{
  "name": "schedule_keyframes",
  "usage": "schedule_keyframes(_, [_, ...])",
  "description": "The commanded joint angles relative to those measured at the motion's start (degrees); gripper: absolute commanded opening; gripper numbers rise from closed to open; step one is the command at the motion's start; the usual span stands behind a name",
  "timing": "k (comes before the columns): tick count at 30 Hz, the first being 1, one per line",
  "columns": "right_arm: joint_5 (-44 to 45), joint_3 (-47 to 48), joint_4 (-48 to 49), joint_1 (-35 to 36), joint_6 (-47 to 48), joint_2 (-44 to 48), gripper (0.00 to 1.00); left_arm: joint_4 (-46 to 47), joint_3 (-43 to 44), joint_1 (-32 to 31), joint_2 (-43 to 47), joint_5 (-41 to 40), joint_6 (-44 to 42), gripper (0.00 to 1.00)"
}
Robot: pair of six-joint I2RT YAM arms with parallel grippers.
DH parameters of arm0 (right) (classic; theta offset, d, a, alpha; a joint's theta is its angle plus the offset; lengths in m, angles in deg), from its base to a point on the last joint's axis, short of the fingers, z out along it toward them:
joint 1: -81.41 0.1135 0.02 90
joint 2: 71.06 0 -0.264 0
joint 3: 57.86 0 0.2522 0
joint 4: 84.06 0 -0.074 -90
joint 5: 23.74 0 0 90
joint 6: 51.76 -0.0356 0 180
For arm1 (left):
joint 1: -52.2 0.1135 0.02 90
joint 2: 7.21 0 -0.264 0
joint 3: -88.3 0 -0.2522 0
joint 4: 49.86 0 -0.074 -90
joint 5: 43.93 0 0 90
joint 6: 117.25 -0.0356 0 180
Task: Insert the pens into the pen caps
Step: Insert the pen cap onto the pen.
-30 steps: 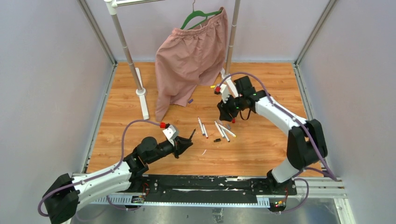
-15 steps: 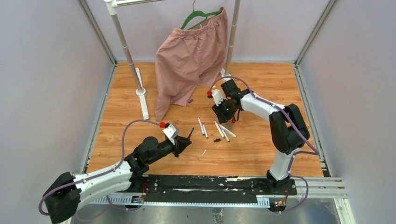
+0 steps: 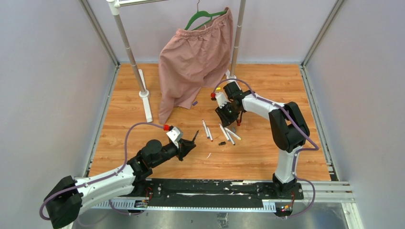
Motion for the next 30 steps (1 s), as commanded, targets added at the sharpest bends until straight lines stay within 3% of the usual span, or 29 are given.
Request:
schedule_keyframes(1, [1.26,1.75,-2.07,0.6,-0.8,-1.92,0.37,0.37,0.42,-0.19,-0.03,0.69,-0.15,0.0])
schedule_keyframes(16, [-1.63,2.96,-2.18,-0.88,-3.62,-2.56,0.38,0.37,0.4,-0.18,-0.19,1.06,0.39,0.0])
schedule_keyframes(23, [-1.21,3.07,-2.19,-1.37,-4.2,-3.56,0.3,0.37,0.65,-0.19,-0.37,1.22,0.57,0.0])
schedule_keyframes(30, [-3.84,3.26,-2.16,-2.3,-5.78,-3.4,0.35,0.37,0.71,-0.19,-0.64,1.45,0.65,0.0])
